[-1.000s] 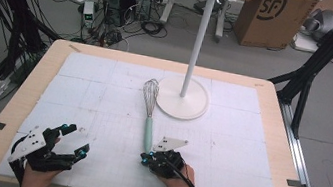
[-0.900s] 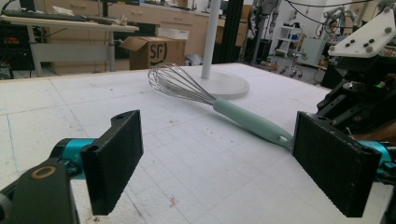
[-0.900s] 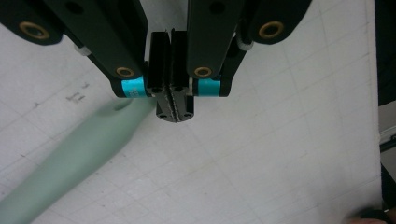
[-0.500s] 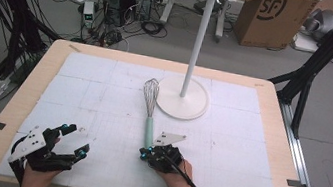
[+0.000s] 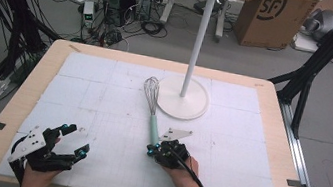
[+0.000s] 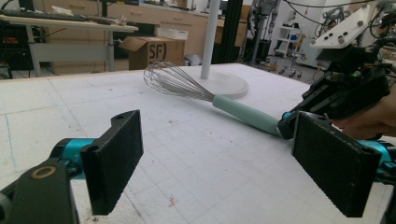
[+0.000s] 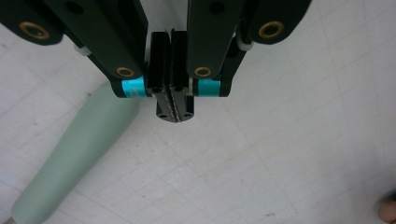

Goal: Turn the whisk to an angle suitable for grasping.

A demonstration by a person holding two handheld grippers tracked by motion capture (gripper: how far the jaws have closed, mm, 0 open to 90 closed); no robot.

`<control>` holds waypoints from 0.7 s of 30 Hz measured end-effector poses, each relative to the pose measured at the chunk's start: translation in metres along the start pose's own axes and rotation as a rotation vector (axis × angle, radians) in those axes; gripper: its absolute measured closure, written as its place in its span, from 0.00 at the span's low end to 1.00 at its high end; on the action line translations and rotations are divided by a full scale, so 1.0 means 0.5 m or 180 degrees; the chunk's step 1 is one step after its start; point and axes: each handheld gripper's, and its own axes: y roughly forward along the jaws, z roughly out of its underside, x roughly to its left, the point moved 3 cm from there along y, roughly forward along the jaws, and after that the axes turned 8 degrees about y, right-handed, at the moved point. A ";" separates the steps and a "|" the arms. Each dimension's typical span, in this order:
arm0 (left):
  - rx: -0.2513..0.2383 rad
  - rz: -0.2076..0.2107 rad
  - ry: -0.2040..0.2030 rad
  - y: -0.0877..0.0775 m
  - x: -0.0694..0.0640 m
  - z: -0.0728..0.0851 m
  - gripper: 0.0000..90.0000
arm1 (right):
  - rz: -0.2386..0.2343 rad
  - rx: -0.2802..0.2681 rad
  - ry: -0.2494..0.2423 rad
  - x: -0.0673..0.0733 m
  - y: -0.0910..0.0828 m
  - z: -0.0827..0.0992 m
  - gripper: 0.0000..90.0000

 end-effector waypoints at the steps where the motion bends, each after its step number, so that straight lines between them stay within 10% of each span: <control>1: 0.0000 -0.0002 0.0002 0.000 0.000 0.000 0.19 | 0.0003 -0.0003 0.0007 -0.004 -0.002 0.000 1.00; 21: 0.0003 0.0003 -0.0003 0.000 -0.001 0.000 0.19 | 0.0205 -0.0125 0.0436 -0.091 -0.051 0.002 1.00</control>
